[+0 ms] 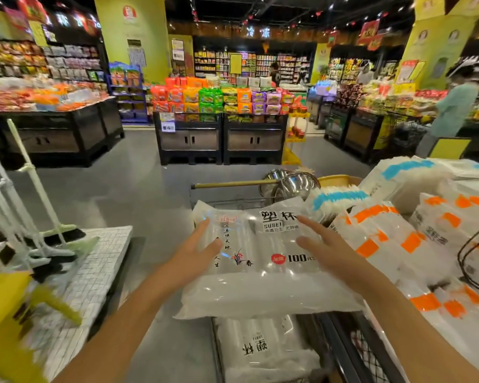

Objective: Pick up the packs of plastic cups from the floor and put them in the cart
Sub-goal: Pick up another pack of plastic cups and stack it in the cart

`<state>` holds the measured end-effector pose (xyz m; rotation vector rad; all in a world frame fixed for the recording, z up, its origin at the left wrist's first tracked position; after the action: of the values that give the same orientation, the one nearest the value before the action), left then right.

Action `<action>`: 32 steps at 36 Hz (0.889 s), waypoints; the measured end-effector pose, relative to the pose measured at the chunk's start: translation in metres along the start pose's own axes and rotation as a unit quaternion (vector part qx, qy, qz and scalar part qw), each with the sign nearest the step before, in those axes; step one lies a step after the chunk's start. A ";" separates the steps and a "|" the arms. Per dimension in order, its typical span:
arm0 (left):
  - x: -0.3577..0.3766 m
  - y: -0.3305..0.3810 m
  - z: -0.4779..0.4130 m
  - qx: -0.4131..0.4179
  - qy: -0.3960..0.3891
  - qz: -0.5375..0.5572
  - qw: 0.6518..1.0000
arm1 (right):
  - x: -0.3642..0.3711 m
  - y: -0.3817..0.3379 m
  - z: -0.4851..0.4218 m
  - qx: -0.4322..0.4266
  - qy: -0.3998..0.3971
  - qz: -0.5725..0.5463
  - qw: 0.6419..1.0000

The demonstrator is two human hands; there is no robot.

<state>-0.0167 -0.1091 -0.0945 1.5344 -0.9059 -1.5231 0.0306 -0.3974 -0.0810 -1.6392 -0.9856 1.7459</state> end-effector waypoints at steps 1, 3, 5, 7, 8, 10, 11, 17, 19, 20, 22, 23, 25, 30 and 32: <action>0.002 -0.005 -0.012 0.003 -0.004 0.008 1.000 | 0.002 0.004 -0.013 0.004 -0.004 -0.001 1.000; 0.009 -0.017 -0.036 -0.002 -0.015 0.022 1.000 | 0.007 0.015 -0.038 0.000 -0.013 0.007 1.000; 0.017 -0.030 -0.061 -0.009 -0.019 0.028 0.999 | 0.013 0.029 -0.067 -0.007 -0.024 0.005 1.000; 0.027 -0.047 -0.091 -0.022 -0.015 0.033 0.999 | 0.020 0.048 -0.099 0.000 -0.039 -0.001 0.999; 0.032 -0.057 -0.106 -0.029 -0.012 0.034 0.999 | 0.024 0.058 -0.116 0.004 -0.046 -0.002 0.999; 0.042 -0.081 -0.138 -0.035 -0.006 0.030 0.999 | 0.036 0.083 -0.154 0.007 -0.057 0.006 0.998; 0.047 -0.096 -0.155 -0.045 -0.004 0.025 0.999 | 0.042 0.097 -0.174 0.009 -0.061 0.009 0.998; 0.088 -0.163 -0.244 -0.117 0.016 -0.006 0.993 | 0.087 0.176 -0.278 0.007 -0.111 0.004 0.994; 0.103 -0.189 -0.269 -0.131 0.009 0.009 0.991 | 0.104 0.201 -0.305 0.018 -0.121 -0.016 0.992; 0.110 -0.204 -0.282 -0.138 0.008 0.005 0.990 | 0.114 0.213 -0.317 0.022 -0.125 -0.024 0.992; 0.123 -0.231 -0.303 -0.154 0.007 0.000 0.988 | 0.134 0.237 -0.338 0.028 -0.133 -0.041 0.990; 0.129 -0.244 -0.313 -0.161 0.003 0.000 0.987 | 0.144 0.249 -0.348 0.039 -0.137 -0.051 0.988; 0.140 -0.266 -0.330 -0.174 0.001 -0.003 0.985 | 0.165 0.277 -0.362 0.048 -0.147 -0.052 0.987; 0.169 -0.324 -0.353 -0.206 0.001 0.008 0.979 | 0.213 0.335 -0.384 0.078 -0.186 -0.043 0.978; 0.178 -0.347 -0.354 -0.224 0.005 0.006 0.975 | 0.230 0.348 -0.388 0.073 -0.191 -0.031 0.978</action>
<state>0.3301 -0.0993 -0.4909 1.2032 -0.5145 -1.5777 0.4214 -0.3614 -0.4938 -1.1919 -1.0342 2.0828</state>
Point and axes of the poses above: each hand's wrist, its own z-axis away from the middle knuckle, its own x-axis out of the palm, y = z × x, the point moved 2 cm from there along -z, towards the middle knuckle, and after that the axes turned 1 degree about y, right-handed, at the moved point
